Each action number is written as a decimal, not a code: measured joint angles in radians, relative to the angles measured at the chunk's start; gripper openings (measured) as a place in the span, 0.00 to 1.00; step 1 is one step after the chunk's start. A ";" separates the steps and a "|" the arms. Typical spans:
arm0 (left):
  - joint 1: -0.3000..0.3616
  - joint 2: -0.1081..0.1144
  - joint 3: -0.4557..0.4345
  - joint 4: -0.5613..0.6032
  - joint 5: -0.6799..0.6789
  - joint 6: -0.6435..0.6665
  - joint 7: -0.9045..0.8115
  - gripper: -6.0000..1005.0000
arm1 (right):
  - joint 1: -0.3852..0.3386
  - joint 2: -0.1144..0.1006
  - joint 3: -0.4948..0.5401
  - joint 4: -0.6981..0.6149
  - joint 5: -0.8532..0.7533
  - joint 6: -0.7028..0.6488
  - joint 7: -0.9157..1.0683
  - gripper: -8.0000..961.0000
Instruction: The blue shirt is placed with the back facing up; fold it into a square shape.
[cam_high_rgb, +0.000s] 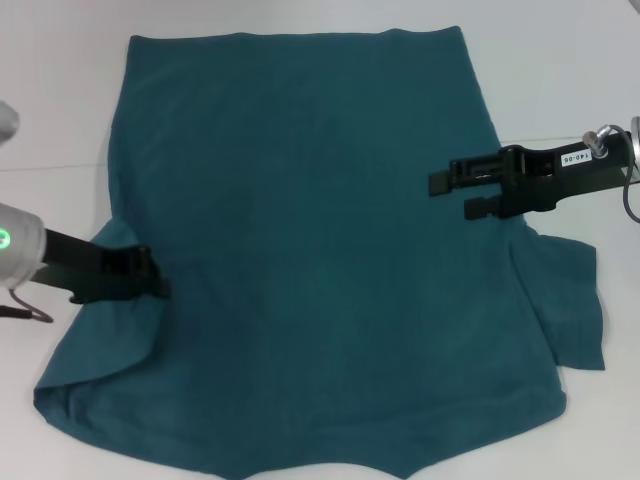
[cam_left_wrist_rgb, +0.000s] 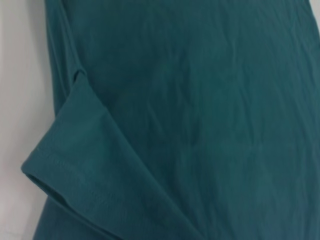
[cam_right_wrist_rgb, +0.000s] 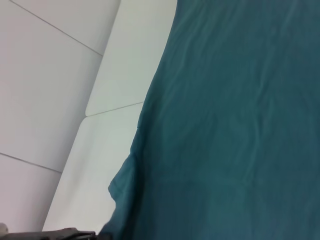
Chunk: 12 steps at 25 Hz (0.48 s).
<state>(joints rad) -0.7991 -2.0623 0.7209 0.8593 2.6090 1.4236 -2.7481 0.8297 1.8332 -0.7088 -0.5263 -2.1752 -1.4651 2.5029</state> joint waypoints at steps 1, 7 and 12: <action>-0.001 -0.001 0.007 -0.007 0.000 -0.009 0.000 0.02 | 0.000 0.000 0.000 0.000 0.000 0.000 0.000 0.98; -0.013 -0.003 0.014 -0.034 -0.024 -0.006 0.051 0.03 | -0.001 0.000 0.003 0.000 -0.002 0.001 0.001 0.98; -0.016 -0.008 0.035 -0.019 -0.054 0.007 0.115 0.09 | -0.001 0.000 0.005 0.000 -0.003 0.002 0.000 0.98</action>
<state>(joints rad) -0.8156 -2.0708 0.7563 0.8405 2.5554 1.4310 -2.6335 0.8283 1.8331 -0.7036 -0.5261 -2.1781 -1.4632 2.5029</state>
